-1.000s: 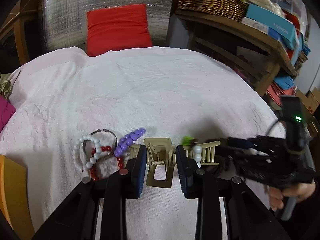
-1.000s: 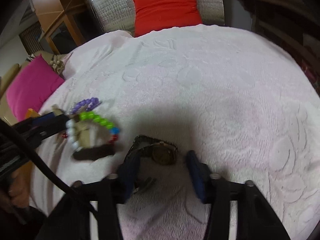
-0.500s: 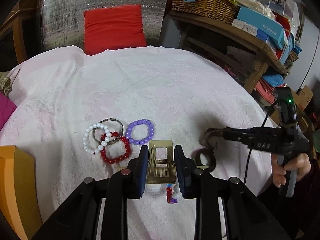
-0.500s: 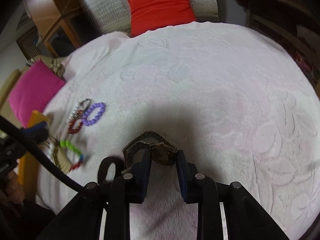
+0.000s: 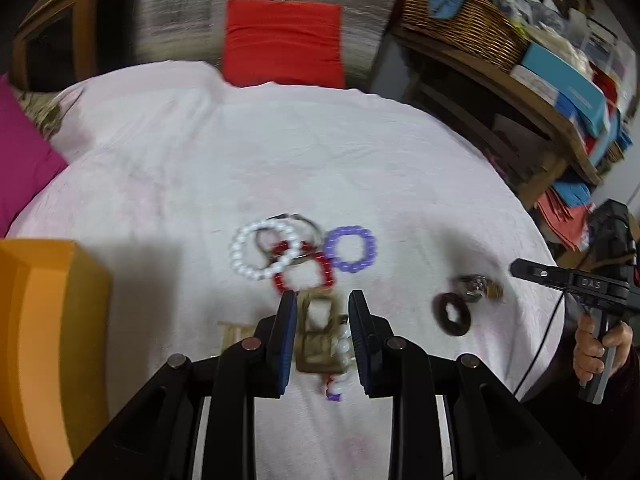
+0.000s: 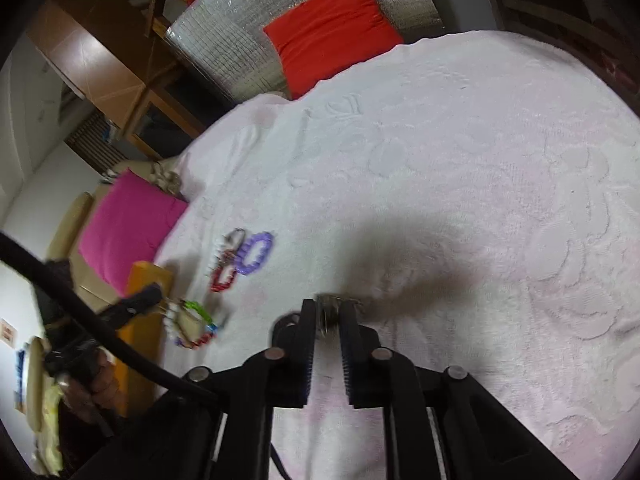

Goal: Organize jewelry
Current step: 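Lift the bead bracelet with the left tool while the right tool lifts the watch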

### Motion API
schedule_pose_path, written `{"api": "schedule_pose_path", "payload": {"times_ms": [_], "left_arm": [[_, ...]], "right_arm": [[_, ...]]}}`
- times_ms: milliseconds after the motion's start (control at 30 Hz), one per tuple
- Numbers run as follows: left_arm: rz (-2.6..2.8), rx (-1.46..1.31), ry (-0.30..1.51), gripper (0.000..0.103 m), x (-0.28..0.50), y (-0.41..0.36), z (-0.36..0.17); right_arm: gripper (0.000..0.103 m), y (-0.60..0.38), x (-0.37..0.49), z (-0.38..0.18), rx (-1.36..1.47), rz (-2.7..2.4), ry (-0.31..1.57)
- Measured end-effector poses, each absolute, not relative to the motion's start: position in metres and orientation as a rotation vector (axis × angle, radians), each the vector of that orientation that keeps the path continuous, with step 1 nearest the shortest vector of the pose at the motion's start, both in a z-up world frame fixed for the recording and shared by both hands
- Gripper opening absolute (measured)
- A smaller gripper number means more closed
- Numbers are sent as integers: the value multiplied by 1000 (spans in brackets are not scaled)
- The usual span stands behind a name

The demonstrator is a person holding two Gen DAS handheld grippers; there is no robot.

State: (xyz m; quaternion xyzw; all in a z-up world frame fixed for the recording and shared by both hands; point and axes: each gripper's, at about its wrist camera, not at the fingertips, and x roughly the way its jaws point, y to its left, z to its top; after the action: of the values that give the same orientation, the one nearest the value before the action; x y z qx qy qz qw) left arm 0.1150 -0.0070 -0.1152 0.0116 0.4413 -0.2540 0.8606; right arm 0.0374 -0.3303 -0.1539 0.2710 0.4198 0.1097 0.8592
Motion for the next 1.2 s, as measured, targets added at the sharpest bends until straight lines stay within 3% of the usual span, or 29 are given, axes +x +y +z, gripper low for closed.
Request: {"api": "schedule_pose_path", "payload": {"times_ms": [300,333,433,467,600,733,833,933,1000,1100,1200], "left_arm": [[-428,0,954,45,111,21,-118],[-425,11,954,46,107,21,-118],[-439,32,965,47,94,22,-121],[-445,34,970,47,89,22,-124],[-479,44,1020,47,76,12,-141],[-519,70,1044,48,76,-5,-154],[-519,63,1070,55,83,-10,-162],[-515,21,1116,53,90,-12,-171],[-542,1,1133,25,92,-14,-175],[-523,29,1119,11,90,-17,-177],[-534,9,1090,10,88,-15,-170]], "right_arm": [[15,-339,39,-155,569,157,913],[20,-339,39,-156,560,146,922],[53,-334,41,-160,517,136,953],[59,-330,41,-161,491,133,959],[59,-312,46,-167,344,104,968],[48,-295,61,-179,208,55,986],[44,-285,68,-185,138,50,984],[22,-280,70,-187,87,40,981],[11,-276,67,-187,36,38,963],[8,-273,65,-185,14,35,954],[7,-277,64,-180,54,24,951]]}}
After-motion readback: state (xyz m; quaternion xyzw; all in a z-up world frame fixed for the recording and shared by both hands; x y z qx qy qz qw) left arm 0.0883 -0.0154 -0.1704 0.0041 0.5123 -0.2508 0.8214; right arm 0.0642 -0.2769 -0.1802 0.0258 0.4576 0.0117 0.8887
